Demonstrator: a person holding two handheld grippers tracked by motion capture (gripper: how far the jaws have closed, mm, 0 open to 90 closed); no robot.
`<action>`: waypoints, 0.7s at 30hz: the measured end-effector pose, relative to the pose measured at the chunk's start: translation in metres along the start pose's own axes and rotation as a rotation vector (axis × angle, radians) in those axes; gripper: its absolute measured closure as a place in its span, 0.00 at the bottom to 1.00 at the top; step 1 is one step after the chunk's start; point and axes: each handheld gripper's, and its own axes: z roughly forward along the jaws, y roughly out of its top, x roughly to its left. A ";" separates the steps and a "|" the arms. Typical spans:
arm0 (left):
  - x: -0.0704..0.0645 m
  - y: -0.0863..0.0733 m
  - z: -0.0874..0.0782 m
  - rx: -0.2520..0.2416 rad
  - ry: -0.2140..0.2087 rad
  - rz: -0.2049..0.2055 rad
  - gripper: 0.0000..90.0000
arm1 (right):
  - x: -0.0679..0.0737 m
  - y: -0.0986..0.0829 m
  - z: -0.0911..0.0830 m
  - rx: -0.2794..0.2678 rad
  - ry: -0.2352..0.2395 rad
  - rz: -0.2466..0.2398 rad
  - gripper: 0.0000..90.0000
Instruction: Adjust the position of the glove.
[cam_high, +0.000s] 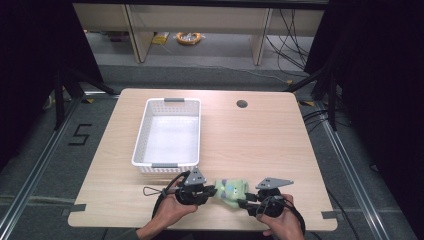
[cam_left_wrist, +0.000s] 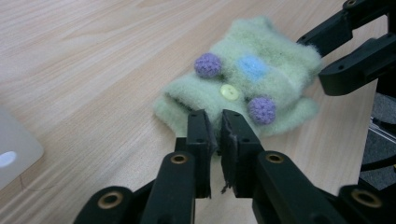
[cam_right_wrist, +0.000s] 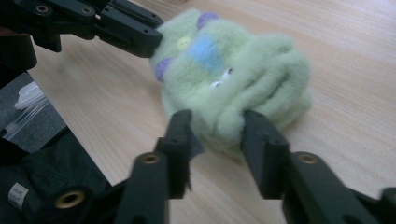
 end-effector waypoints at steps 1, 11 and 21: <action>-0.001 0.000 0.002 -0.021 0.004 -0.023 0.88 | 0.000 0.000 0.000 0.000 0.000 0.000 0.65; -0.001 0.005 -0.002 -0.014 0.013 -0.097 0.59 | -0.019 0.006 -0.019 -0.099 -0.052 0.085 0.55; 0.004 0.008 0.009 0.023 -0.002 -0.180 0.51 | -0.018 0.016 0.007 -0.051 -0.038 0.108 0.53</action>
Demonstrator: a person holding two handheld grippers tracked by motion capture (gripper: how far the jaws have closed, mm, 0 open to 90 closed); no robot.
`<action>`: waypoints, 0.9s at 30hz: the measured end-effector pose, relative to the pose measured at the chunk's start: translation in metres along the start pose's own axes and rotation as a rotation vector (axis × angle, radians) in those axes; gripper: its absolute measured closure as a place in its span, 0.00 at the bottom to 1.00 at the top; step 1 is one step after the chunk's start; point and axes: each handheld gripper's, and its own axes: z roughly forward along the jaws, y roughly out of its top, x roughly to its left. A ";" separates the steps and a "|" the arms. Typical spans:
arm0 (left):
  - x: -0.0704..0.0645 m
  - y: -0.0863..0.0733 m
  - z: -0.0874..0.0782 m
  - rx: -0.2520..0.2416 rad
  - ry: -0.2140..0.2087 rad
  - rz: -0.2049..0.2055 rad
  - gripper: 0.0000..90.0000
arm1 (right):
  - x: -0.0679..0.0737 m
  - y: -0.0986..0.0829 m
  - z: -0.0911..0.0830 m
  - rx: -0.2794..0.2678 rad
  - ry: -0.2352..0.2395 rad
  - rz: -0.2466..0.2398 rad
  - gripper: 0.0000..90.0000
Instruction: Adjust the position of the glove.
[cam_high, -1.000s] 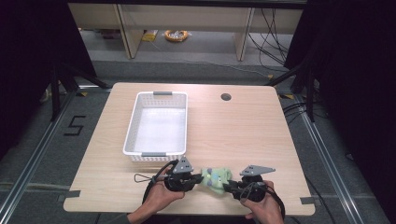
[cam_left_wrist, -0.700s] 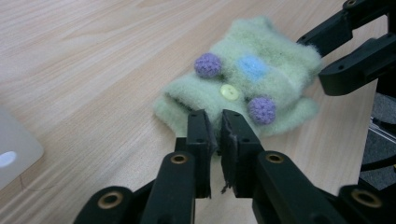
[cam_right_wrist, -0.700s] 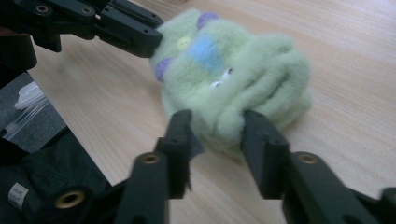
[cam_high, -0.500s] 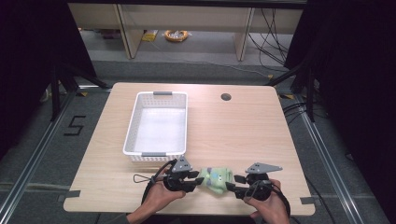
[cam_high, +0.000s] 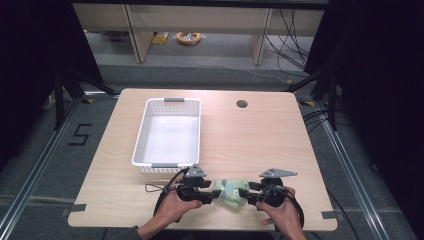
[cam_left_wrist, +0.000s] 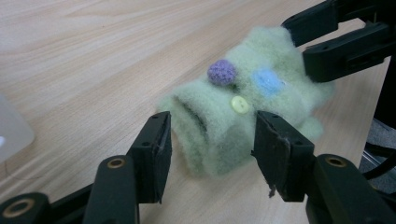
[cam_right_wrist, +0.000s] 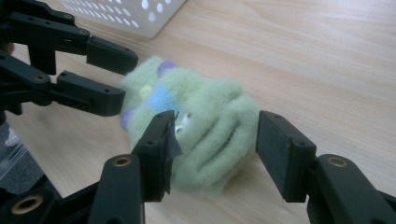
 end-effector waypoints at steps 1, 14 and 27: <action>0.003 0.001 0.003 0.007 -0.014 -0.009 0.51 | 0.001 -0.001 0.005 0.021 0.001 0.051 0.53; 0.006 0.003 0.014 0.041 -0.032 -0.027 0.54 | -0.016 -0.010 0.015 0.048 0.030 0.085 0.52; 0.009 0.003 0.019 0.079 -0.044 -0.048 0.57 | -0.023 -0.015 0.022 0.035 0.116 0.148 0.54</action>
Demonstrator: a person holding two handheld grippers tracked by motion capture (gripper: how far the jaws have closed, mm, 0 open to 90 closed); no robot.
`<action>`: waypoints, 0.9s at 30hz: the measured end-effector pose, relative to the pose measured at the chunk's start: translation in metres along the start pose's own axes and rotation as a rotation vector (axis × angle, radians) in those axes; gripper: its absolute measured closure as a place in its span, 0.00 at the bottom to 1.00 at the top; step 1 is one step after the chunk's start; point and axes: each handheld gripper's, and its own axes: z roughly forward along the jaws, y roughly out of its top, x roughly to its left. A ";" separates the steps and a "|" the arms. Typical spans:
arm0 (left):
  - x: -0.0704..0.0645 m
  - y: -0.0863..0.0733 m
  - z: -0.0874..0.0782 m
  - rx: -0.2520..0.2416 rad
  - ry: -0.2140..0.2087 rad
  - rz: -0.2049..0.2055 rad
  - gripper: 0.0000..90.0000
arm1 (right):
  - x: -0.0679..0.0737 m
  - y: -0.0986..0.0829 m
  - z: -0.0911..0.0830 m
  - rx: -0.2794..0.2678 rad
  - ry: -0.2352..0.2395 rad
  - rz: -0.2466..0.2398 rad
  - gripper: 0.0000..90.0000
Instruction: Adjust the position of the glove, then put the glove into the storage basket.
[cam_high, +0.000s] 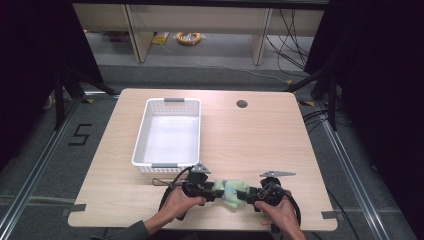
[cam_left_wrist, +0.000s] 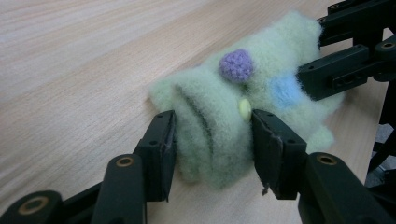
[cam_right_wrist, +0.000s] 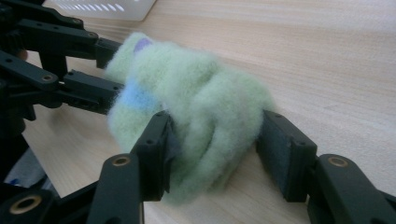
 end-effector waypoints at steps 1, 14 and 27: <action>0.000 0.000 0.000 -0.001 -0.009 0.004 0.58 | -0.001 0.000 0.001 -0.008 0.008 0.008 0.56; -0.003 -0.005 -0.005 -0.060 -0.008 0.044 0.78 | 0.003 -0.001 0.000 -0.032 0.027 -0.018 0.74; -0.006 -0.001 -0.020 -0.092 -0.018 0.057 0.80 | 0.012 0.005 -0.004 -0.062 0.077 -0.039 0.79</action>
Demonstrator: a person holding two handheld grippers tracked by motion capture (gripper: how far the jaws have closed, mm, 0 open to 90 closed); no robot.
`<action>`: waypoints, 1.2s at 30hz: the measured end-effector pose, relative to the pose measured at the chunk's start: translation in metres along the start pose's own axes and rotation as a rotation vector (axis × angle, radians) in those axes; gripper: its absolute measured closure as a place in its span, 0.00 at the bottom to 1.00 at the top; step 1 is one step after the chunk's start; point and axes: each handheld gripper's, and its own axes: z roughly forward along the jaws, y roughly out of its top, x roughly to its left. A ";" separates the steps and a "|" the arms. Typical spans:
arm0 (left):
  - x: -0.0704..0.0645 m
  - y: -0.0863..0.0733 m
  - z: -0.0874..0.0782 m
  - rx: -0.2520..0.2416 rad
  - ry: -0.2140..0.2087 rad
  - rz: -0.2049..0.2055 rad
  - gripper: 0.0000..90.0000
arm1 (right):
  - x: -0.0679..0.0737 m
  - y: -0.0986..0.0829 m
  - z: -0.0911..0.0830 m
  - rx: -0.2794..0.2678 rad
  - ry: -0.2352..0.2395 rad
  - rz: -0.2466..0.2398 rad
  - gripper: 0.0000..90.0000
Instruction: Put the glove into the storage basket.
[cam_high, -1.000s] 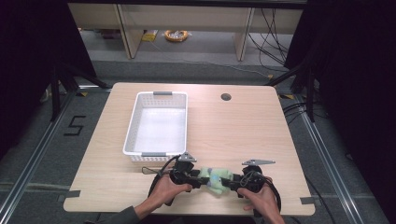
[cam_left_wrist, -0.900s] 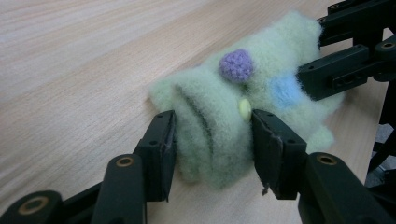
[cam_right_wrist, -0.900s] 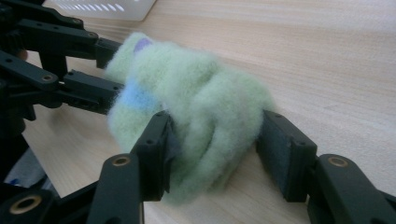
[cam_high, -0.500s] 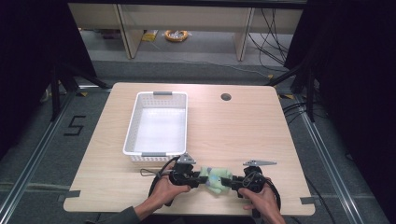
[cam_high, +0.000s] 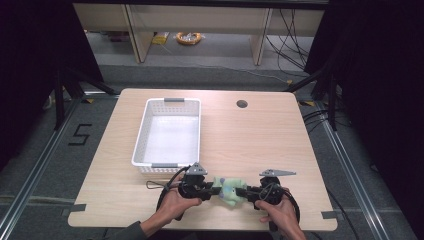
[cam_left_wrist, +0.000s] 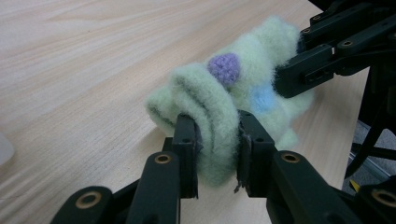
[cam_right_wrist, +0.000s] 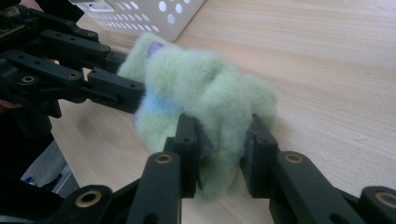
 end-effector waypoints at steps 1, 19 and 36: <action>0.000 0.001 -0.001 -0.002 -0.002 0.010 0.79 | -0.001 0.001 -0.001 -0.003 -0.013 -0.030 0.79; -0.005 0.003 -0.017 -0.043 0.004 0.021 0.79 | 0.022 0.014 -0.011 -0.009 -0.001 -0.086 0.79; 0.001 0.016 -0.035 -0.083 0.012 0.004 0.79 | 0.034 0.041 -0.013 0.012 0.024 -0.079 0.80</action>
